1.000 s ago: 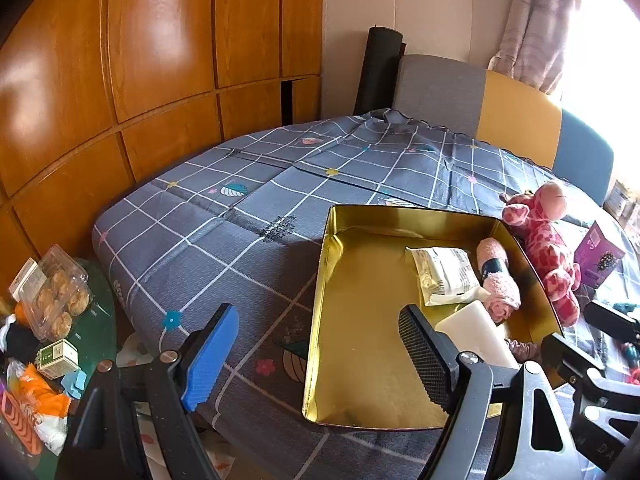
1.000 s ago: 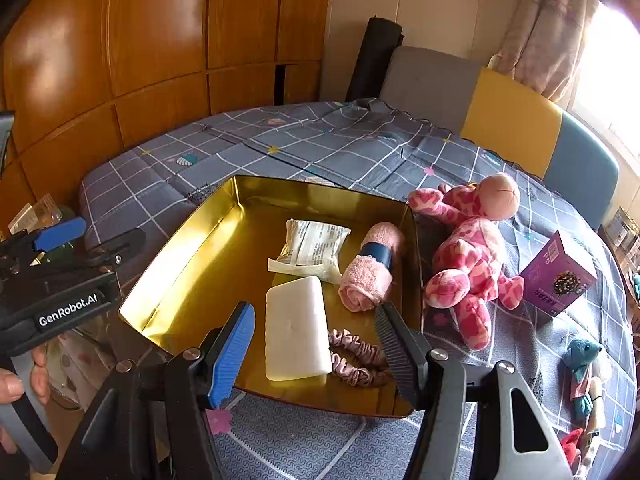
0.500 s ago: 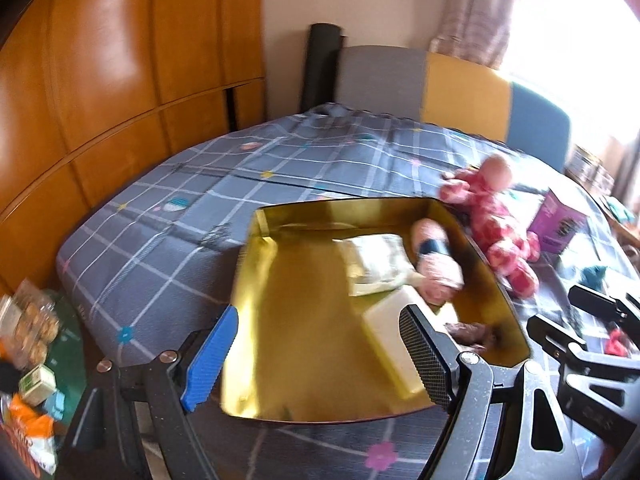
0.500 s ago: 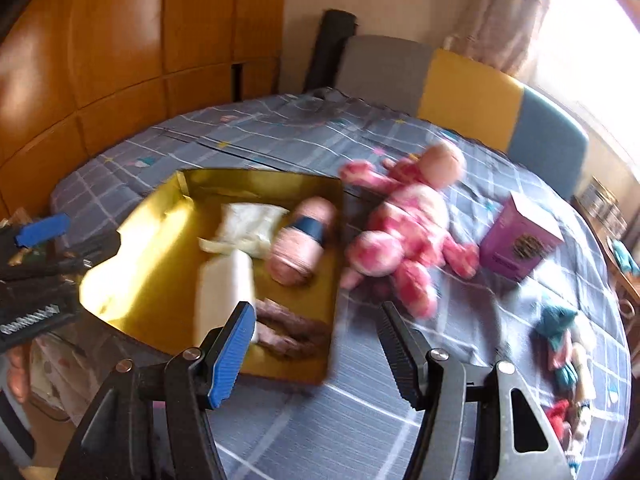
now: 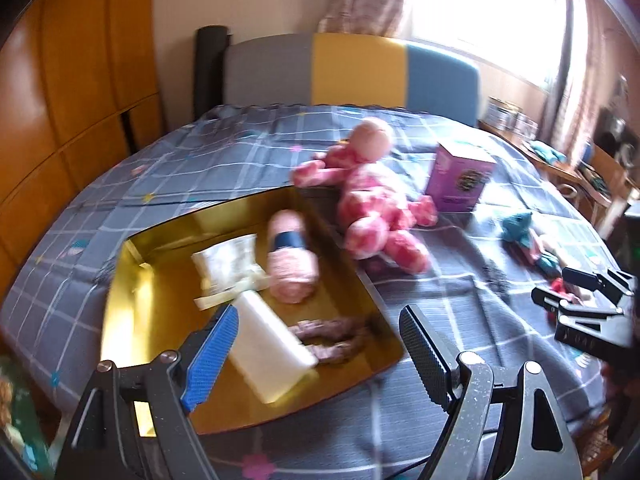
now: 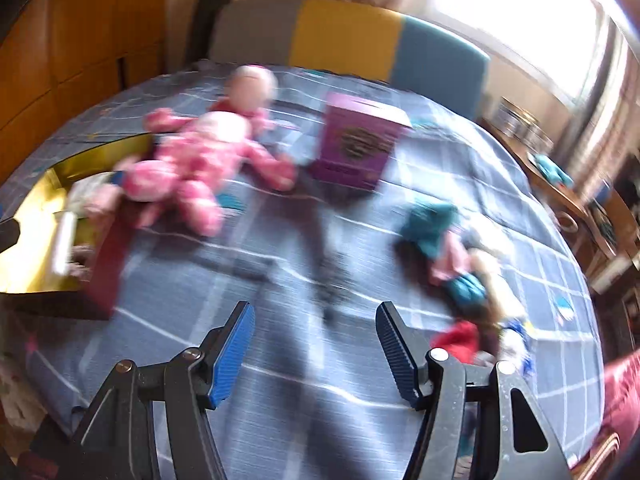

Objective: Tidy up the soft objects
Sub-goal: 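Withdraw both tools from the tray toward the pile of soft items, then grasp the blue teddy bear in pink dress with the left tool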

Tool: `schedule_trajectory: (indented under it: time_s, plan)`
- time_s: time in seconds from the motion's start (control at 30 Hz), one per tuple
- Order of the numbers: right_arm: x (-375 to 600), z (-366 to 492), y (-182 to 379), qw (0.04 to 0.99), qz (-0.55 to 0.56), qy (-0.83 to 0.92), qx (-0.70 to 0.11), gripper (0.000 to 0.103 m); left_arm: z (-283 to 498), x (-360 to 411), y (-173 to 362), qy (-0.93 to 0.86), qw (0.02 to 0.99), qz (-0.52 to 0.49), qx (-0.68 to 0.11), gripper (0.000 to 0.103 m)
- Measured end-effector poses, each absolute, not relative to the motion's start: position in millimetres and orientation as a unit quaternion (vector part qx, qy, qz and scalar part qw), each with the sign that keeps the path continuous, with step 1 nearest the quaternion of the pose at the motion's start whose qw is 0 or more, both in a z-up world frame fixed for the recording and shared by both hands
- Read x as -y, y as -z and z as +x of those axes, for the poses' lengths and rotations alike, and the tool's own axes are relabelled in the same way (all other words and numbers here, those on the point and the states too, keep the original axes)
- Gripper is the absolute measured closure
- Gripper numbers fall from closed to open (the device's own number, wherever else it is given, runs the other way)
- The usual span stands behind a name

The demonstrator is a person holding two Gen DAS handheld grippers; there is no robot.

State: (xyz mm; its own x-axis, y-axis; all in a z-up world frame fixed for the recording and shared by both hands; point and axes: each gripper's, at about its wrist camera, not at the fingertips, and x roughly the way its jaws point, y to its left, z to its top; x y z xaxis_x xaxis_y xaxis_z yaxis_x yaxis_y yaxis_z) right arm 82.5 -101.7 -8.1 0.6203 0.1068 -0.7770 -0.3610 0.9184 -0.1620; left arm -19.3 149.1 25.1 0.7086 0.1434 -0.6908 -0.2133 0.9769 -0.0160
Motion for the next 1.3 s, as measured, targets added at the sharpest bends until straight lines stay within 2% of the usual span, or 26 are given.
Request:
schedule_trajectory:
  time_s: [0.47, 0.6, 0.87, 1.07, 1.3]
  plan:
    - [279.6, 143.3, 7.1, 0.906, -0.031, 0.064, -0.417, 0.039, 47.0, -46.6, -32.0, 0.039, 0.92, -0.012, -0.389, 0.02]
    - [313.9, 145.4, 9.3, 0.903, 0.047, 0.088, -0.419, 0.039, 78.5, -14.0, -24.3, 0.075, 0.908, -0.02, -0.412, 0.021]
    - [328.5, 144.8, 13.4, 0.894, 0.112, 0.072, -0.428, 0.039, 147.6, 48.7, -2.0, 0.127, 0.877, -0.063, -0.46, 0.03]
    - [336.0, 145.6, 16.2, 0.888, 0.146, 0.065, -0.432, 0.039, 198.2, 87.3, 18.2, 0.136, 0.858, -0.111, -0.483, 0.031]
    - [340.8, 149.1, 24.3, 0.876, 0.174, 0.049, -0.448, 0.039, 241.6, 123.9, 42.1, 0.112, 0.851, -0.14, -0.493, 0.025]
